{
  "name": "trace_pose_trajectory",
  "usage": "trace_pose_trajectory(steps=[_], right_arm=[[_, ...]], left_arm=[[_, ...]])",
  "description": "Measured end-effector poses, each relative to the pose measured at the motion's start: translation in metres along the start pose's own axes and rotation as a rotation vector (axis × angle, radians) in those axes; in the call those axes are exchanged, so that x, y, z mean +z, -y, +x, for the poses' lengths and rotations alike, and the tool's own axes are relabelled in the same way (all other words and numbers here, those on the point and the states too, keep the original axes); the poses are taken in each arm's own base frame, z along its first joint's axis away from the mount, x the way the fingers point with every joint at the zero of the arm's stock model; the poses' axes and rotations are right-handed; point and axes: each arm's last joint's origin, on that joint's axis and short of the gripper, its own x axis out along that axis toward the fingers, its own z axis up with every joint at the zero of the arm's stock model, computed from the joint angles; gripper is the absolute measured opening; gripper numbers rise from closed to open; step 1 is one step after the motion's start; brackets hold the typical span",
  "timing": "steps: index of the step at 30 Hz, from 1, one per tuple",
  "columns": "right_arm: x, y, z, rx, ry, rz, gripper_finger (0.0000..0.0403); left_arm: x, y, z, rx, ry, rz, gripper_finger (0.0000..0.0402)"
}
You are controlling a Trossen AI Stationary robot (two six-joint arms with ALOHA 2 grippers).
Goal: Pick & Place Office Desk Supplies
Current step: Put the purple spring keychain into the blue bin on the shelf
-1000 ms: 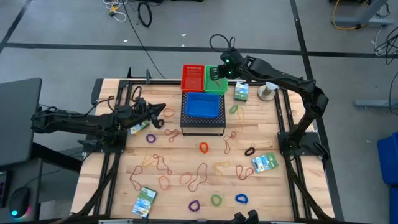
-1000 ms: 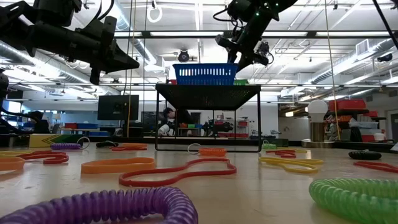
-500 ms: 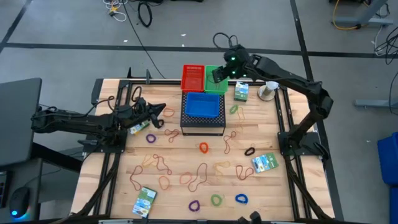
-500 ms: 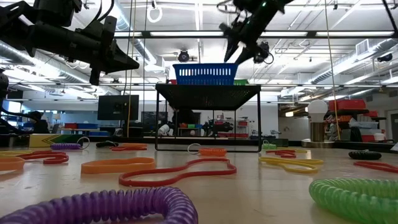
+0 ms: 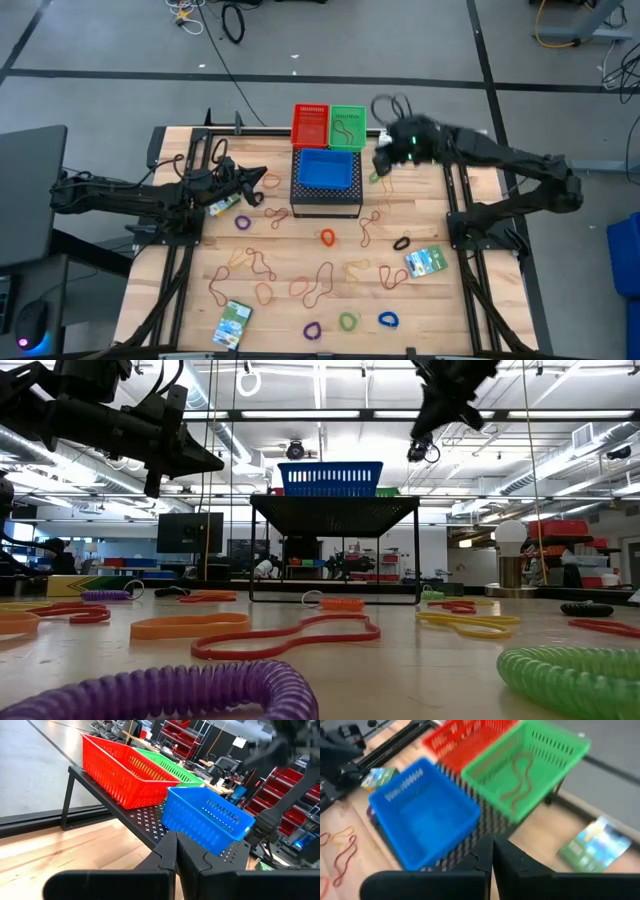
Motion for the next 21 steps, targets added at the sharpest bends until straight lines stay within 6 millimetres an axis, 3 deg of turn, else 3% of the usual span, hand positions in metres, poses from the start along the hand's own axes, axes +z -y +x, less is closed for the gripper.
trace_pose_trajectory(steps=[7, 21], right_arm=[[-0.07, -0.018, 0.004, 0.04, -0.11, 0.014, 0.0008], [-0.174, -0.031, 0.013, 0.135, -0.508, 0.017, 0.0005]], left_arm=[[-0.001, 0.0, 0.0, 0.0, -0.015, 0.01, 0.0007], [-0.006, -0.001, 0.0, -0.027, -0.075, 0.028, 0.0007]])
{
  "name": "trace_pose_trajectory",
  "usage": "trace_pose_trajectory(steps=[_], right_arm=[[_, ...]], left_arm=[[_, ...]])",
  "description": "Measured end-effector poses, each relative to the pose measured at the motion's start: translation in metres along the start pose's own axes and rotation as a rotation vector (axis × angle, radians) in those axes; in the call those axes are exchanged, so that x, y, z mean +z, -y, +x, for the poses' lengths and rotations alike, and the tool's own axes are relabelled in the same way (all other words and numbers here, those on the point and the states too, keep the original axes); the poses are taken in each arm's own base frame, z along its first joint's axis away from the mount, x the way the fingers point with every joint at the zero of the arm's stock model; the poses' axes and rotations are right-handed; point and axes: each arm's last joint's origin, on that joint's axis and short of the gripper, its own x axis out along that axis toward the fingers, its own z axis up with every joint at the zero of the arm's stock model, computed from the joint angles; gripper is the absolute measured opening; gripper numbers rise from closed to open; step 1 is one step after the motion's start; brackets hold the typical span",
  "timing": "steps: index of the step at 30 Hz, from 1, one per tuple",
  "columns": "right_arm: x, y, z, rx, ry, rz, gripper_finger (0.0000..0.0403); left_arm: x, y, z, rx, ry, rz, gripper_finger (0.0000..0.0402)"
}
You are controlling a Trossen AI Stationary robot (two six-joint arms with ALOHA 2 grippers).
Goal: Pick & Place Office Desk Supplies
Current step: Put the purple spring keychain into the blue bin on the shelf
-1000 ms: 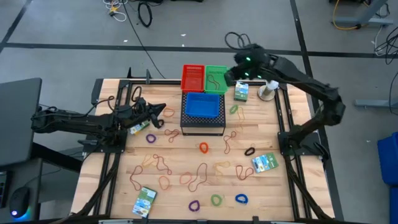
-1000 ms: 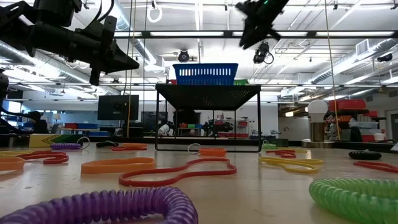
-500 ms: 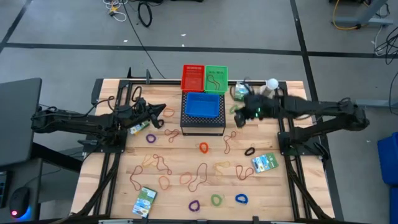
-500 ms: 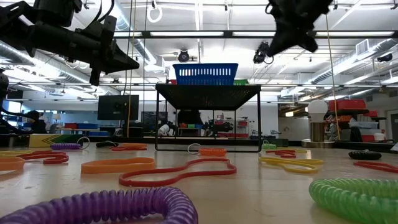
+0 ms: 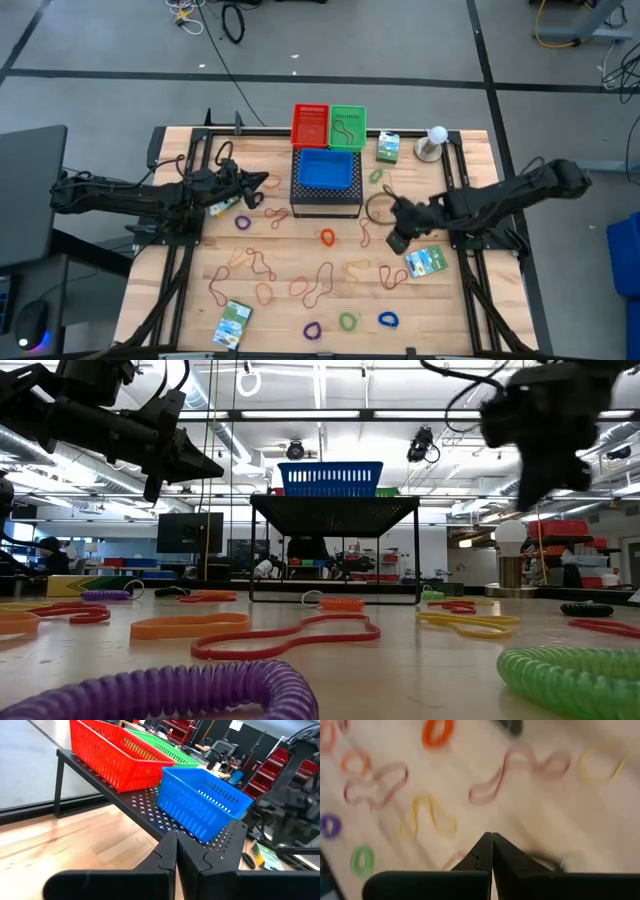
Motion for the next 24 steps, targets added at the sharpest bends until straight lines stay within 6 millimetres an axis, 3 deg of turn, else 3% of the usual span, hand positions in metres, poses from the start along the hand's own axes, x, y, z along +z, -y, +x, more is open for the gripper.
trace_pose_trajectory(steps=[8, 14, 24], right_arm=[[-0.035, -0.008, 0.01, -0.077, -0.187, -0.08, 0.0006], [-0.039, -0.015, 0.027, -0.112, -0.19, -0.148, 0.0011], [-0.036, -0.019, 0.038, -0.143, -0.098, -0.221, 0.0054]], left_arm=[[0.0, 0.0, 0.0, -0.006, -0.004, 0.001, 0.0007], [-0.006, 0.005, -0.001, -0.104, -0.105, 0.017, 0.0007], [0.0, 0.046, -0.015, -0.102, -0.451, 0.188, 0.0007]])
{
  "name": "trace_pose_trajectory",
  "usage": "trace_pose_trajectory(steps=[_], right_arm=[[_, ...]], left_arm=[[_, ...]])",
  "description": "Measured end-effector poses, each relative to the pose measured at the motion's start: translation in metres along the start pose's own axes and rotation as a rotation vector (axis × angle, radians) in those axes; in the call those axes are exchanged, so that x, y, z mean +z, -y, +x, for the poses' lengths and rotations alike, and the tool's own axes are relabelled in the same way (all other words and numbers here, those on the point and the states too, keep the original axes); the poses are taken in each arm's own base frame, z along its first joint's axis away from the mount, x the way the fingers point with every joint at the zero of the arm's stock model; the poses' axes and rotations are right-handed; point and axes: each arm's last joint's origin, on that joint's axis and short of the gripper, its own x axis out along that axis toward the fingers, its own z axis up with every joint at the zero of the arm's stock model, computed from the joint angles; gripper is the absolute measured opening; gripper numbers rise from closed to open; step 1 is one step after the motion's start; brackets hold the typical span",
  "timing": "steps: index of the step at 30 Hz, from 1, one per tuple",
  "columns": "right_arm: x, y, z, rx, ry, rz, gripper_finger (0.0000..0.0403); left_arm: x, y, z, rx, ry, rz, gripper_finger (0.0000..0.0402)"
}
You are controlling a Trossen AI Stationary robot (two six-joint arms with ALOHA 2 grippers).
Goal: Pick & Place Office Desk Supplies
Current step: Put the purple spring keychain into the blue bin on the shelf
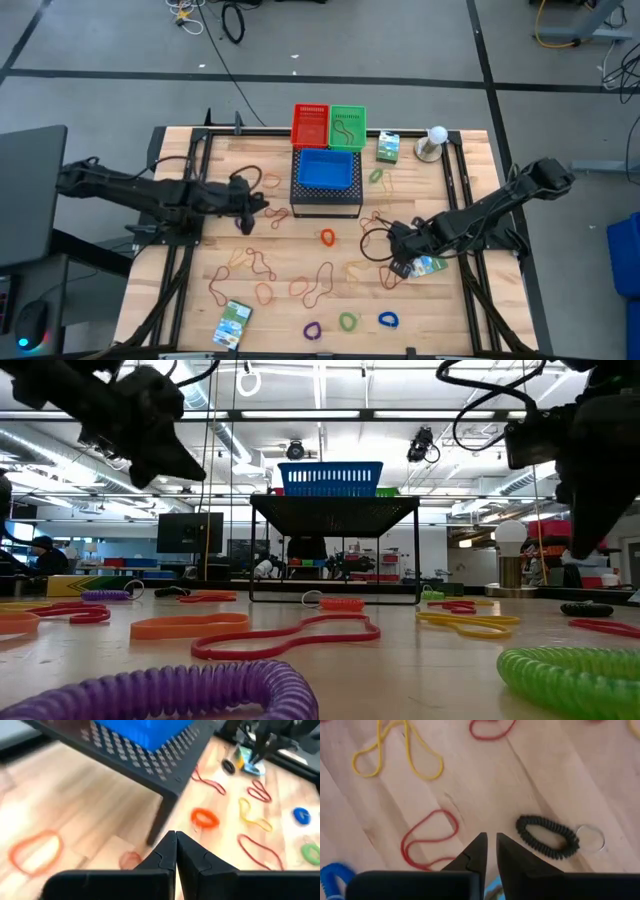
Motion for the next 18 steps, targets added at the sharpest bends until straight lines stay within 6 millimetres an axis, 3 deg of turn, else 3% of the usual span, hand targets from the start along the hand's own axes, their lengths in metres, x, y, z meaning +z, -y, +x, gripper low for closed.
trace_pose_trajectory(steps=[6, 18], right_arm=[[0.004, 0.003, 0.001, -0.023, 0.025, -0.002, 0.0059], [0.005, 0.004, 0.001, -0.038, 0.045, -0.033, 0.0041]], left_arm=[[-0.021, 0.021, 0.003, -0.143, -0.206, -0.011, 0.0007], [-0.082, 0.062, 0.003, -0.198, -0.524, 0.047, 0.0025]])
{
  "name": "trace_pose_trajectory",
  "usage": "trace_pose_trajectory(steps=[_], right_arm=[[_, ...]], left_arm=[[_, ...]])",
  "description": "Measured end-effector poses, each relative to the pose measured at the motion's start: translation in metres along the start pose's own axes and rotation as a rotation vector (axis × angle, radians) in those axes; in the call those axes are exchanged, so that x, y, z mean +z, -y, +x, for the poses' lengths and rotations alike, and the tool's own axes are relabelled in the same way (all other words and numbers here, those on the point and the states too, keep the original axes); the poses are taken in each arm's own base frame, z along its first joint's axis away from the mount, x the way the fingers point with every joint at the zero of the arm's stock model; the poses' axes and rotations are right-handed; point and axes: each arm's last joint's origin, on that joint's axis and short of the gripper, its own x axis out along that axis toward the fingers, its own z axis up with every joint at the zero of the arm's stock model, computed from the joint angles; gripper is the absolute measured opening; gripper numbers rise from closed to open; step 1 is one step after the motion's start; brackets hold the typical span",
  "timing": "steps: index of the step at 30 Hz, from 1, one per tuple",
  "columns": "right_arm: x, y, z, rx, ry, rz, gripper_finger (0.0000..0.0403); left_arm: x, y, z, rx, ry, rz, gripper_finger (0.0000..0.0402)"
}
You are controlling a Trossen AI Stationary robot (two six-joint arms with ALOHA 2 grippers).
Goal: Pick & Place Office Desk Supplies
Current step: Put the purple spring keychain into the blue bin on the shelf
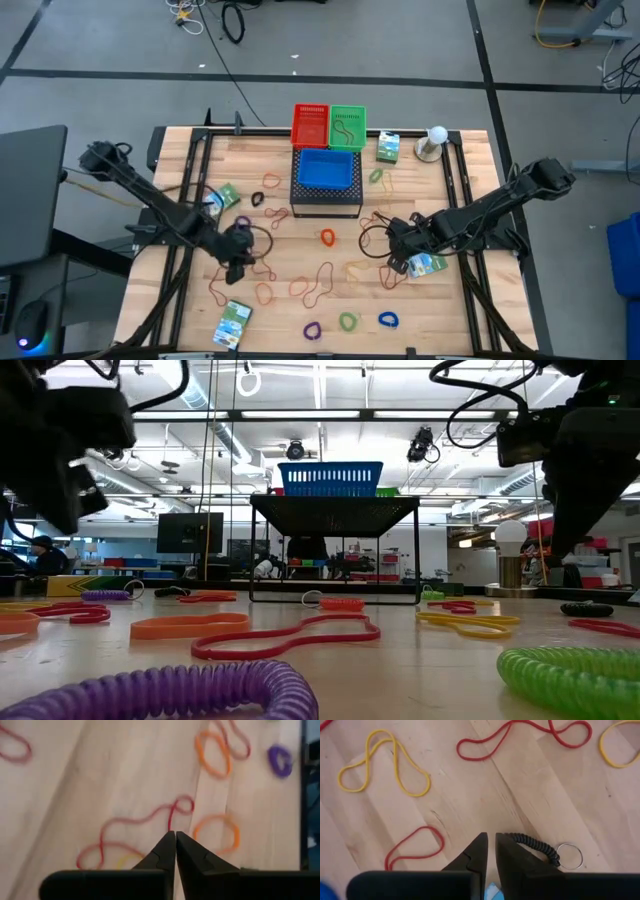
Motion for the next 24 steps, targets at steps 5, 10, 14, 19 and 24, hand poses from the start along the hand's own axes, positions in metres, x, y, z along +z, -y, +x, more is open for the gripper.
trace_pose_trajectory(steps=[5, 10, 14, 19, 24], right_arm=[[0.0, 0.0, 0.0, -0.003, 0.004, 0.0, 0.0041], [0.0, 0.0, 0.0, -0.003, 0.004, 0.0, 0.0041], [0.001, -0.001, 0.0, 0.003, 0.01, -0.017, 0.0041], [0.002, -0.001, 0.0, 0.0, 0.027, -0.054, 0.0041], [0.003, 0.0, 0.0, -0.034, 0.066, -0.083, 0.0041]], left_arm=[[0.004, 0.012, 0.004, 0.046, 0.019, -0.001, 0.0057], [0.014, 0.008, -0.005, 0.184, -0.021, -0.028, 0.0072], [0.02, -0.01, -0.012, 0.318, -0.062, -0.113, 0.0048], [0.033, -0.03, -0.019, 0.375, -0.039, -0.18, 0.0007], [0.044, -0.049, -0.02, 0.437, -0.042, -0.224, 0.0026]])
